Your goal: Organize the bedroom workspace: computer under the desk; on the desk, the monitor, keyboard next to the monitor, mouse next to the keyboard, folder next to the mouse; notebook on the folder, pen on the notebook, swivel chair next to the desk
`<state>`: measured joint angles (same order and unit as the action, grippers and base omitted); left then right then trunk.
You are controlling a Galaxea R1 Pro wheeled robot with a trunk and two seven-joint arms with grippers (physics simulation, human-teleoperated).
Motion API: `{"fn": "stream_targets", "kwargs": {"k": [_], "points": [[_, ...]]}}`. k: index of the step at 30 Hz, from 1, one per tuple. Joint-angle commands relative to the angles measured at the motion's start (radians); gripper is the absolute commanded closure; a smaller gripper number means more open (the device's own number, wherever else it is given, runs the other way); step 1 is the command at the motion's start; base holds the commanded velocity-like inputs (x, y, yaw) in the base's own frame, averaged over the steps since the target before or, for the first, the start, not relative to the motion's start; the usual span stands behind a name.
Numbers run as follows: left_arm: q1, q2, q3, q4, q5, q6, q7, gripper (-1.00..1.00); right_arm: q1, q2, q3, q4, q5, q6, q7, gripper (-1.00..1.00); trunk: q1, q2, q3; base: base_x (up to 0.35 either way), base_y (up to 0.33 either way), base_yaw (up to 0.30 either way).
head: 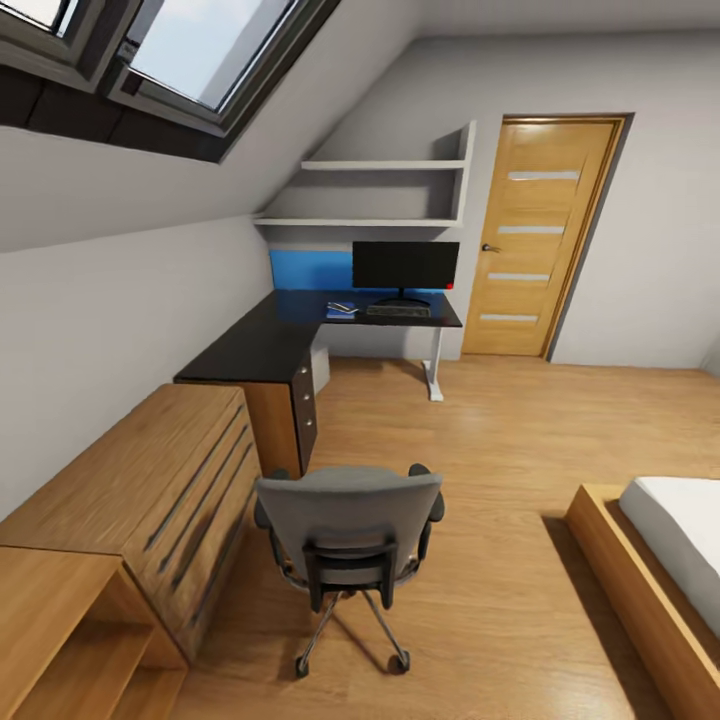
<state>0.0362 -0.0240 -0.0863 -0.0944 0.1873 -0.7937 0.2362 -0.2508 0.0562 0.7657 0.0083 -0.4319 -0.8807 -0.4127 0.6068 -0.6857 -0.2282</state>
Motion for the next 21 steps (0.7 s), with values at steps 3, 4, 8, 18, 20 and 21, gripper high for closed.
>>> {"fn": "stream_targets", "kwargs": {"k": [3,4,8,18,20,21], "points": [[0.001,0.000,-0.009,-0.002,0.009,-0.001,0.003,-1.00,-0.001,0.001,0.008,0.001,-0.004,-0.001,-0.006,-1.00,0.000,-0.001,-0.002,0.000,0.182,-0.287],[0.001,0.000,-0.009,-0.002,0.009,-0.001,0.003,-1.00,-0.001,0.001,0.008,0.001,-0.004,-0.001,-0.006,-1.00,0.000,-0.001,-0.002,0.000,0.207,-0.245],[0.001,0.000,-0.009,-0.002,0.009,-0.001,0.003,-1.00,-0.001,0.001,0.009,0.001,-0.003,-0.001,-0.006,-1.00,0.000,-0.001,-0.005,0.000,0.121,-0.171],[0.001,0.000,-0.009,-0.002,0.009,-0.001,0.003,-1.00,-0.001,0.000,0.011,0.001,-0.001,-0.003,-0.006,-1.00,0.000,-0.001,-0.010,0.000,0.022,-0.032],[0.001,0.000,-0.009,-0.002,0.009,-0.001,0.003,-1.00,-0.001,0.000,0.011,0.001,-0.001,-0.003,-0.006,-1.00,0.000,-0.001,-0.010,0.000,0.076,-0.003],[0.001,0.000,-0.008,-0.002,0.009,-0.001,0.003,-1.00,-0.001,0.000,0.012,0.001,-0.001,-0.003,-0.006,-1.00,0.000,-0.001,-0.010,0.000,0.168,-0.002]]}}
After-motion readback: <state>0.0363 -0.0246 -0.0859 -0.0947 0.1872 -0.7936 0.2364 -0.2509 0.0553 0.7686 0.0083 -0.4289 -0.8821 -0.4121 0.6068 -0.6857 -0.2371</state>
